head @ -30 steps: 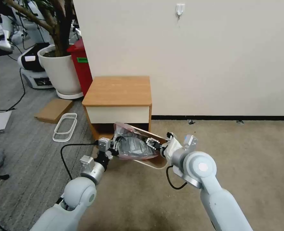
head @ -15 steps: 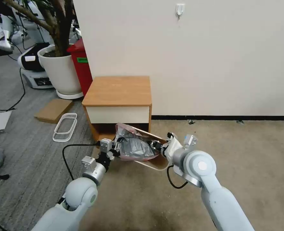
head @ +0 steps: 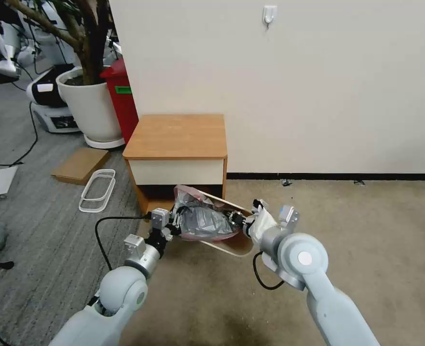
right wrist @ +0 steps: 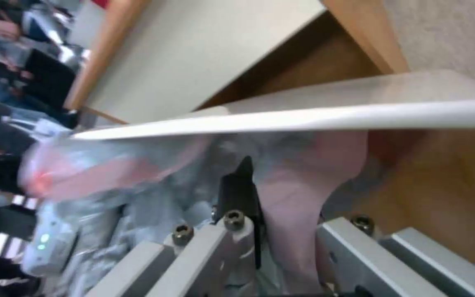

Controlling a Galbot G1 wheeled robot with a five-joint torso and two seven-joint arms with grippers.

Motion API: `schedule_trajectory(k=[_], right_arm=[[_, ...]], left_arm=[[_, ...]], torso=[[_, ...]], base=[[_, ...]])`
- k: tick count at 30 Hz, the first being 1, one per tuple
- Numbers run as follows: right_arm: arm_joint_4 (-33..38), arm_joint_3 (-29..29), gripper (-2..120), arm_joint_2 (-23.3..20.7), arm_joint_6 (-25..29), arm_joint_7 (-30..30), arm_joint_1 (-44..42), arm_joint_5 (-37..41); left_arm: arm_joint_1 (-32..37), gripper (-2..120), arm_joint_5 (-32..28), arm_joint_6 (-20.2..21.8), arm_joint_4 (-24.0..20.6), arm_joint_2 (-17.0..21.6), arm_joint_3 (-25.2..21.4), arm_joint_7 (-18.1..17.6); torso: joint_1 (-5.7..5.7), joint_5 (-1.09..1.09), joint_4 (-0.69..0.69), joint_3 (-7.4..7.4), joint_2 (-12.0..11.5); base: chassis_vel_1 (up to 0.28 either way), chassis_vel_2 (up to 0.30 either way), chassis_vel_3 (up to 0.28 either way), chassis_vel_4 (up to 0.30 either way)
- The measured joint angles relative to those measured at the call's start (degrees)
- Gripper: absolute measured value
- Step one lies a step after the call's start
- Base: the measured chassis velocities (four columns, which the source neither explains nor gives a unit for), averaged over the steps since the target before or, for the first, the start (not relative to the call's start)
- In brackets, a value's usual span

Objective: Pick up the garbage bag from the table and place it over the trash can.

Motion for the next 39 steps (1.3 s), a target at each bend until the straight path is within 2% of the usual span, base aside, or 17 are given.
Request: schedule_trajectory(k=[12,13,23,31,39], right_arm=[[7.23,-1.89,6,0.05,3.99,-6.49,-3.87,-4.7],[7.82,-1.96,3,-0.04,4.38,-7.28,-3.95,-4.94],[7.39,-1.24,0,-2.32,9.06,-14.01,-2.31,-7.67],[3.93,1.25,0,-3.64,9.47,-14.2,-2.25,-12.14],[3.6,3.39,0,-4.53,9.39,-13.98,-2.27,-12.36]], left_arm=[[-0.08,6,-1.32,1.36,0.27,-0.32,-0.64,-2.02],[-0.03,6,-1.34,1.46,0.27,-0.32,-0.69,-2.12],[1.06,6,-1.42,1.74,-0.54,-0.77,-0.65,-1.99],[1.08,6,-7.57,2.67,-2.15,-1.66,-1.47,-3.15],[0.09,6,-12.87,3.23,-2.52,-1.8,-2.96,-5.39]], torso=[[0.0,0.0,0.0,0.0,0.0],[0.0,0.0,0.0,0.0,0.0],[0.0,0.0,0.0,0.0,0.0],[0.0,0.0,0.0,0.0,0.0],[0.0,0.0,0.0,0.0,0.0]], base=[[0.0,0.0,0.0,0.0],[0.0,0.0,0.0,0.0],[0.0,0.0,0.0,0.0],[0.0,0.0,0.0,0.0],[0.0,0.0,0.0,0.0]])
